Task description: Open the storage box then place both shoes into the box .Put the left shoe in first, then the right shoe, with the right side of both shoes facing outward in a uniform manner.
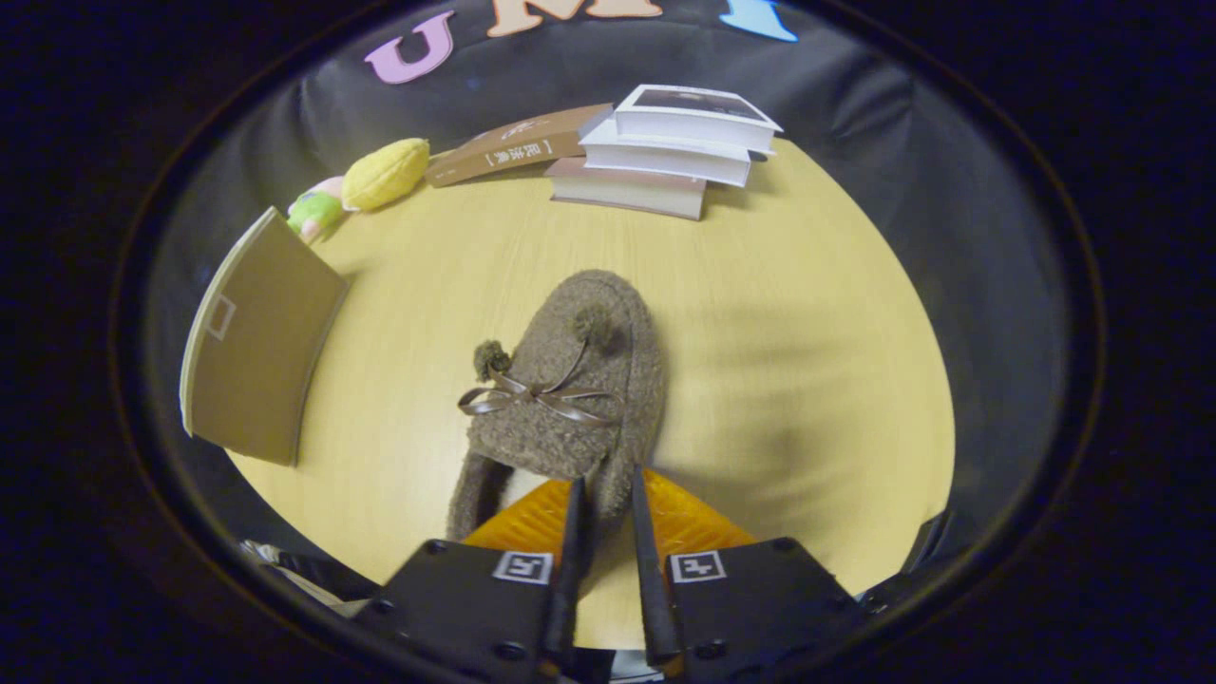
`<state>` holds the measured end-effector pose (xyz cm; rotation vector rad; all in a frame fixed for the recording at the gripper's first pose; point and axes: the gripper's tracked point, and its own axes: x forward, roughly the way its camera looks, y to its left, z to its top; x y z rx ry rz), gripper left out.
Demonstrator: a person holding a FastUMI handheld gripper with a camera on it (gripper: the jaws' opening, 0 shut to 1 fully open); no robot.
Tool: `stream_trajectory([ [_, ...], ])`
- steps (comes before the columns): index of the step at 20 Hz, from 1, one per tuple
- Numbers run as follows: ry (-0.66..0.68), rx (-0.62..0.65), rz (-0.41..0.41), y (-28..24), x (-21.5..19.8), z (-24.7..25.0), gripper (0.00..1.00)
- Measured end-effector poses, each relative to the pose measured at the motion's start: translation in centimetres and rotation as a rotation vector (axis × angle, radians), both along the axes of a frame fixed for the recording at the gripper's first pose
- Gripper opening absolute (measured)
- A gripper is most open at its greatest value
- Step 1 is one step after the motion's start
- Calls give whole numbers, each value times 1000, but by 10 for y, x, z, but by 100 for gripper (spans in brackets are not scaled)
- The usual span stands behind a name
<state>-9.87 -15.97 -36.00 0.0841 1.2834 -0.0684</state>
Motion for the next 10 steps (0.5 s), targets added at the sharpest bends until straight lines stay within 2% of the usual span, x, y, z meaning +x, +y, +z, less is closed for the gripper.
stream_trajectory([
  [1, -1, -14, 9, -1, -2, 1, 30],
  [3, 4, -9, -26, -3, -4, 1, 5],
  [6, 3, 35, -102, -1, -4, 5, 5],
  [10, 7, 158, -195, 21, -7, 12, 5],
])
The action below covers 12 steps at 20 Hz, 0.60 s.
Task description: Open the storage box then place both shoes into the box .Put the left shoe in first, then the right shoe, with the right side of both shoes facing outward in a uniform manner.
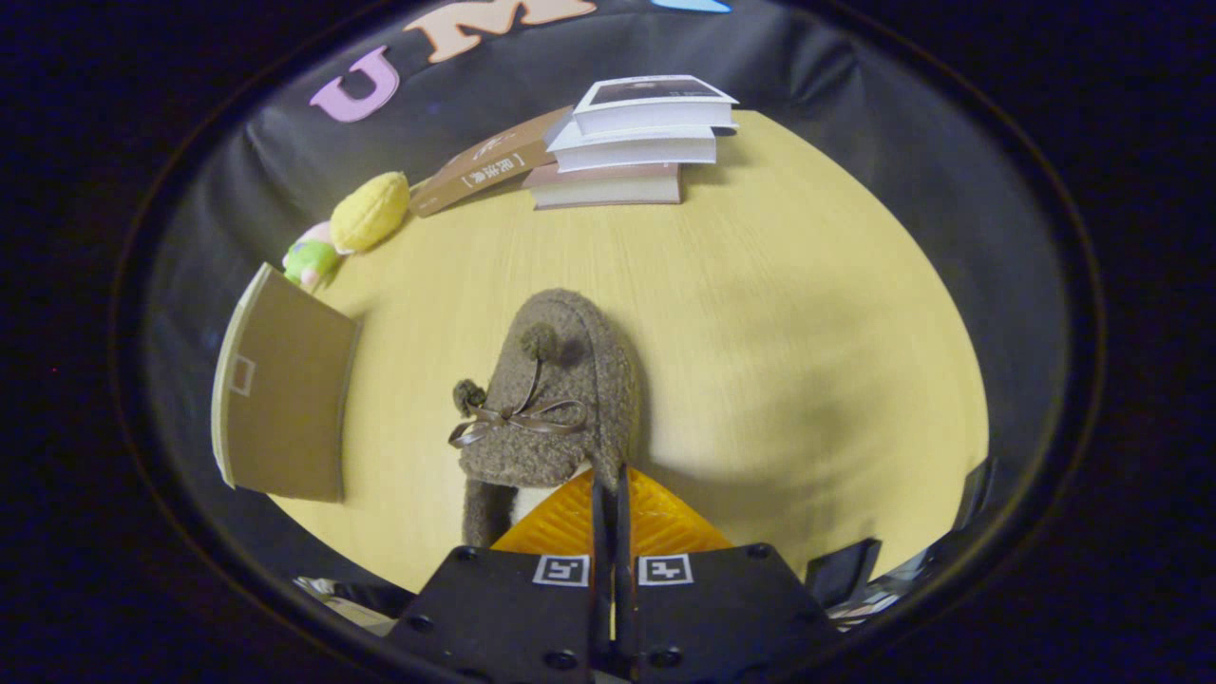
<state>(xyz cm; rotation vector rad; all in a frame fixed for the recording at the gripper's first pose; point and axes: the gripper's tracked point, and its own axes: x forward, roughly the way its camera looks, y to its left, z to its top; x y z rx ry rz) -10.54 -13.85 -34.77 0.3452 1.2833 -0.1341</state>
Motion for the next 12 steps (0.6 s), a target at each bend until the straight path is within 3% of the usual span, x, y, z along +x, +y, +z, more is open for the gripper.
stream_trajectory([
  [7, -41, 72, -106, 30, 10, 22, 3],
  [12, -91, 132, -114, 67, 33, 58, 4],
])
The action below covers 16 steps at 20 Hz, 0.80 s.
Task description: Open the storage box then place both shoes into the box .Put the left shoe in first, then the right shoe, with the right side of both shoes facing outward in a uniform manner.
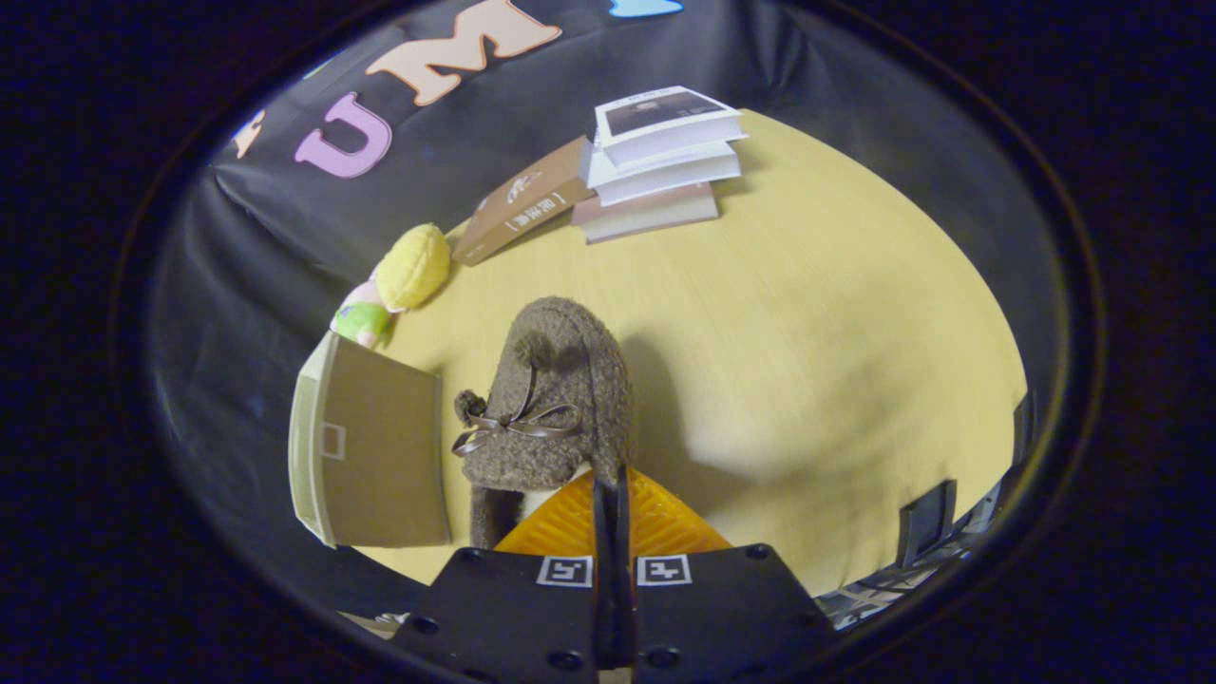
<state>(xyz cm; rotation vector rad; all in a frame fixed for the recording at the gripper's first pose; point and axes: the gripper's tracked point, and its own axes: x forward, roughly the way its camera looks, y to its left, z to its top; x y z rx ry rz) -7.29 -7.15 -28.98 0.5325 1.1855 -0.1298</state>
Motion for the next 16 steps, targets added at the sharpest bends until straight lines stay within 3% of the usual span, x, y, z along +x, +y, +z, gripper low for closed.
stream_trajectory([
  [16, -244, 132, 167, 201, 97, 119, 3],
])
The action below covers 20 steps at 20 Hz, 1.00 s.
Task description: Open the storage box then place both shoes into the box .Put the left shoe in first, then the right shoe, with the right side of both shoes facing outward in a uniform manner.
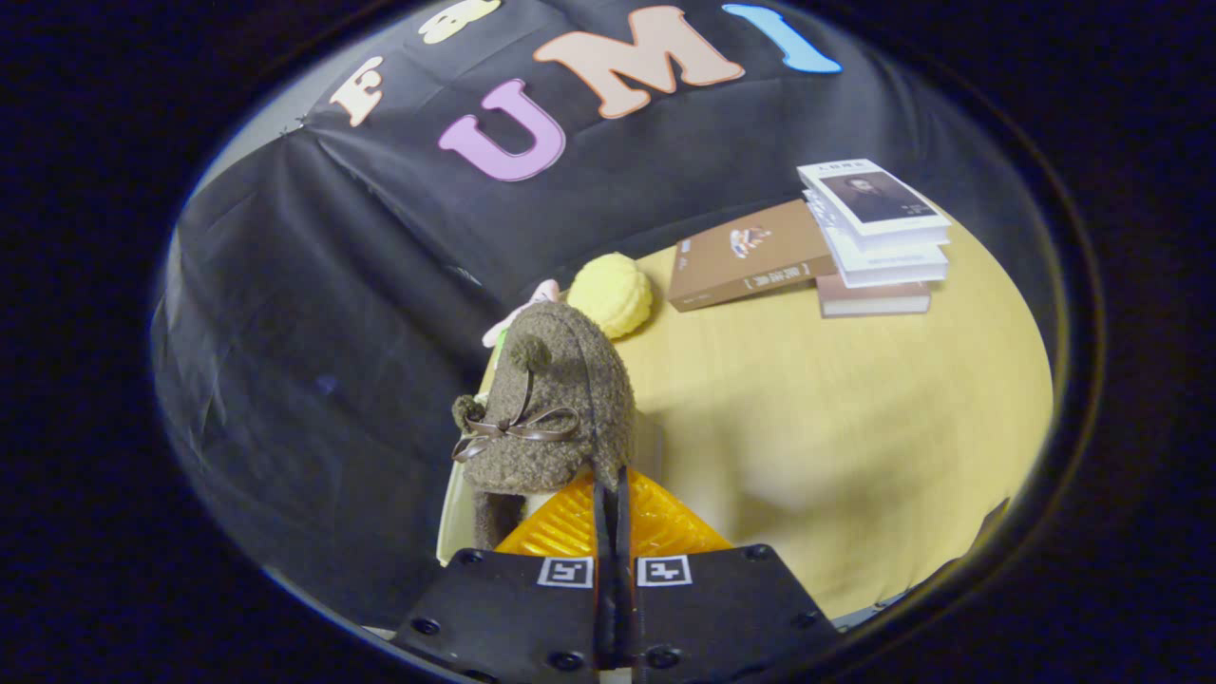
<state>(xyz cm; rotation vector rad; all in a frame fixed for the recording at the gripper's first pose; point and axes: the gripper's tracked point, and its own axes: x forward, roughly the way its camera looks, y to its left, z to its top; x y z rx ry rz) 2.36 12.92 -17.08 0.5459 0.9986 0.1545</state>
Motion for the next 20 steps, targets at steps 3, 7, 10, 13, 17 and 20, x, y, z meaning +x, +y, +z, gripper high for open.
stream_trajectory([
  [3, -1, 15, 23, 34, 6, -1, 3],
  [7, 27, 6, 48, 76, 5, -19, 3],
  [10, 49, -39, 50, 95, 1, -34, 3],
  [13, 50, -154, 46, 91, -4, -50, 3],
  [17, 62, -223, 28, 87, -14, -63, 6],
  [20, 44, -204, 37, 94, -14, -58, 26],
])
